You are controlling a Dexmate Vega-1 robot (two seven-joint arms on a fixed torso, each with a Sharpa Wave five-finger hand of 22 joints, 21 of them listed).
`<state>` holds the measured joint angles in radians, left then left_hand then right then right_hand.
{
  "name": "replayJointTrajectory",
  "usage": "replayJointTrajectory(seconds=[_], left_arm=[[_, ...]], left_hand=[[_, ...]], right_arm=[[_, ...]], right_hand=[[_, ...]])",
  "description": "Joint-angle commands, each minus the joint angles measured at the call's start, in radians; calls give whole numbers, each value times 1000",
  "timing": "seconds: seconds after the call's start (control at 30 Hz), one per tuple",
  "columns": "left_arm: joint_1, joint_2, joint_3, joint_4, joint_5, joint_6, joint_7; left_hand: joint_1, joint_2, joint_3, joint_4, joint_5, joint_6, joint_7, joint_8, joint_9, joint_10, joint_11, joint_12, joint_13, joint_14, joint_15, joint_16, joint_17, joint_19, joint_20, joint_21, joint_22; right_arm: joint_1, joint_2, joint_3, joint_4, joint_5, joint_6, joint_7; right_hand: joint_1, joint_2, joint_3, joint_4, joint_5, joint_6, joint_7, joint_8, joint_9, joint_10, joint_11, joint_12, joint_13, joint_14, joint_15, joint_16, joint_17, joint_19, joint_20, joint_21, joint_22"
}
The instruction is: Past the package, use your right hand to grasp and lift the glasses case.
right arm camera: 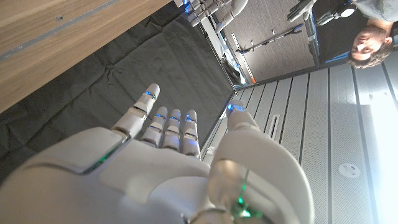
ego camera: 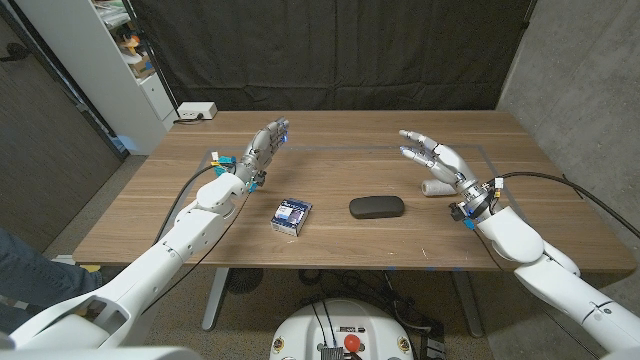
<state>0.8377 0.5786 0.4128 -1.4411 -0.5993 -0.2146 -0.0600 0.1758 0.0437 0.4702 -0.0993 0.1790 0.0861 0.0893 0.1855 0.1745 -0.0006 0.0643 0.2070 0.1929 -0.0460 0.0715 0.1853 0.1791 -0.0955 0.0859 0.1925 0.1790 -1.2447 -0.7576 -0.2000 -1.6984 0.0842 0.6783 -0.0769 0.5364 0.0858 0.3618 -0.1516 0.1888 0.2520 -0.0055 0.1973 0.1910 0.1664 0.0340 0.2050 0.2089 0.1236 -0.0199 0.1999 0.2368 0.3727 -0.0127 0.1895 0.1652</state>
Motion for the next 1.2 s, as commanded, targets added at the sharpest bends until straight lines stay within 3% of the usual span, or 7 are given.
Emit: replayJointTrajectory(seconds=[0.03,0.67,0.93,1.2], left_arm=[[-2,-1,3,-4,4,2,2],[-12,-15,11,4,5,4,3],[-13,-18,14,10,6,3,1],[-10,-19,15,11,5,2,1]], left_hand=[[7,6,-3,-4,0,11,-1,9,4,4,4,6,3,6,7,4,2,5,9,6,3],[6,7,-5,-5,0,16,-2,7,4,5,8,6,3,4,11,3,2,4,8,7,3],[6,7,-5,-5,0,16,-1,6,4,5,12,6,3,4,11,3,2,3,10,7,3],[6,8,-6,-6,0,18,-3,6,4,6,12,6,3,3,11,2,2,0,13,6,3]], right_arm=[[-17,-17,22,-20,-92,-3,-33],[-25,-45,34,-38,-191,-13,-49],[-35,-57,46,-63,-297,-35,-88],[-40,-66,46,-72,-338,-46,-110]], right_hand=[[11,-2,0,-7,4,1,-2,3,3,12,-1,4,3,8,0,7,0,8,2,4,4],[30,-8,9,-16,8,-4,-4,1,2,13,-2,3,1,9,-1,5,-6,8,3,2,3],[40,-11,14,-19,10,-13,-6,-2,2,11,-8,1,1,7,-2,4,-9,6,3,1,3],[49,-15,20,-19,11,-31,-30,-7,3,10,-19,1,1,9,-4,5,-11,7,4,1,3]])
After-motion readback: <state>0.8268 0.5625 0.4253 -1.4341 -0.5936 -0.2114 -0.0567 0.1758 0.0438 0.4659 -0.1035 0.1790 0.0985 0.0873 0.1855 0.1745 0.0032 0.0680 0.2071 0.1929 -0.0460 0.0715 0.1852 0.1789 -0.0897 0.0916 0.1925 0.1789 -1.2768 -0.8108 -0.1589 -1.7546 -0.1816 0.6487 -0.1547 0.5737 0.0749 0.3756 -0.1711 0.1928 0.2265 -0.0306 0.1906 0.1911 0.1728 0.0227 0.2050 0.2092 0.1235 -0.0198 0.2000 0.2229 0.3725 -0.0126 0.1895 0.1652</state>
